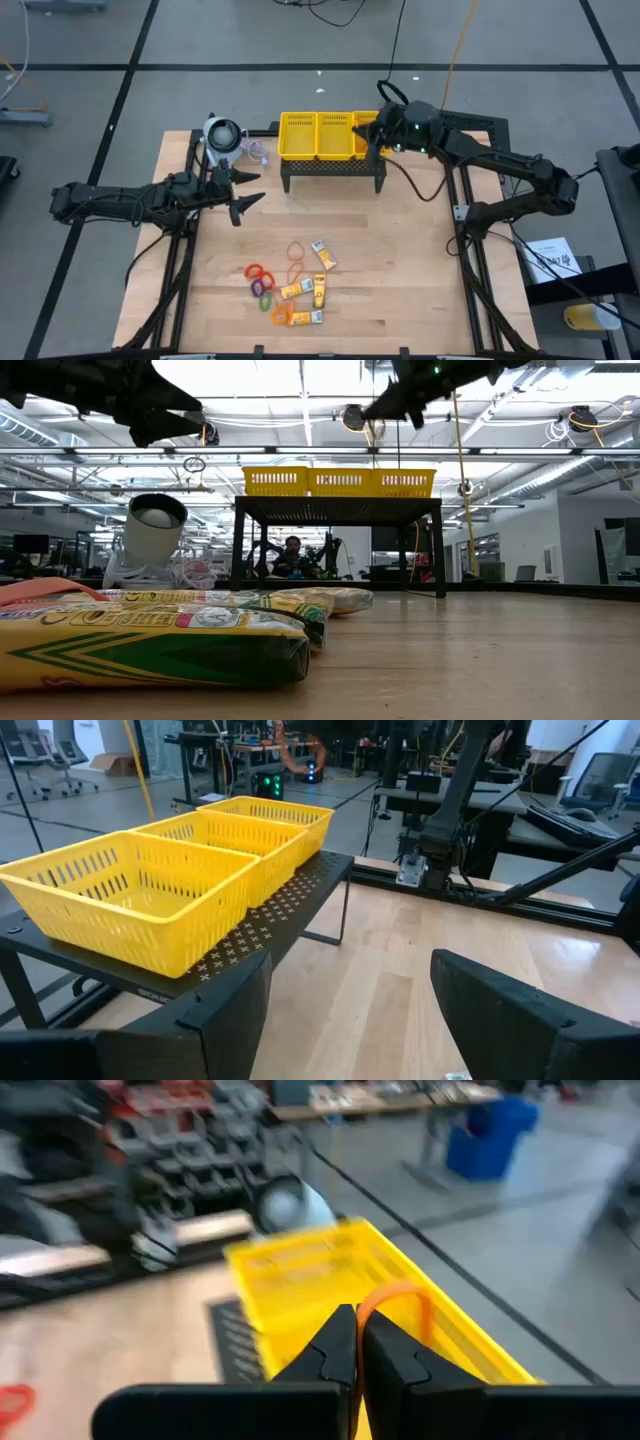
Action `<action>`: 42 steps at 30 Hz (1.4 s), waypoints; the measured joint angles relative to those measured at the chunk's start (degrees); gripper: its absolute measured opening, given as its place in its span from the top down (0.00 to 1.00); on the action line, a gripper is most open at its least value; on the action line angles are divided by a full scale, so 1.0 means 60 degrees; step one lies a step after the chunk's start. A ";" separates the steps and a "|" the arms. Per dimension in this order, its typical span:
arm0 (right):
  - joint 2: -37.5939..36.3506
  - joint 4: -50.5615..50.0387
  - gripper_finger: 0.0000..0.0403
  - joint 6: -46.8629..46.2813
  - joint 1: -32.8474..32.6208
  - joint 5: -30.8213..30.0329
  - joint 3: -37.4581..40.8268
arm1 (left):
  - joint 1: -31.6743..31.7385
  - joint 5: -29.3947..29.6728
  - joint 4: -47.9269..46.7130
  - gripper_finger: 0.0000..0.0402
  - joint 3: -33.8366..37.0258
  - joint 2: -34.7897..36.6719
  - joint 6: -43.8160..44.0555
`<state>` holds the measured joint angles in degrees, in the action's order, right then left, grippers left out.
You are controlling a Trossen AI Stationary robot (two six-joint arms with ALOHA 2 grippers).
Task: Pick & Place Office Desk Supplies
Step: Put the orange rubber band into the right yellow bin on the shelf
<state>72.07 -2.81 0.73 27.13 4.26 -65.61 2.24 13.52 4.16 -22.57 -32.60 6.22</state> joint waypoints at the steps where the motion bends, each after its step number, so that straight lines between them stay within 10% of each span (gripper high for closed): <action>1: 0.0003 -0.0080 1.00 -0.0003 0.0181 -0.0031 0.0063 | 0.0000 0.0000 0.0000 0.31 0.0000 0.0004 0.0010; 12: 0.0011 -0.0162 0.95 -0.0459 0.1243 -0.0001 0.0789 | 0.0000 -0.0004 0.0000 0.31 0.0000 0.0000 0.0057; 28: -0.0045 -0.1140 0.43 -0.1122 0.1212 0.0103 0.0792 | 0.0000 0.0000 0.0024 0.31 0.0002 0.0000 0.0417; 42: -0.0600 -0.0366 0.47 -0.0521 -0.1212 0.5230 0.0902 | 0.0000 -0.0011 0.0069 0.31 0.0004 0.0000 0.1555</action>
<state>68.47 -5.01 -2.39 19.86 35.64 -60.20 2.24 13.45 4.58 -22.55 -32.60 15.55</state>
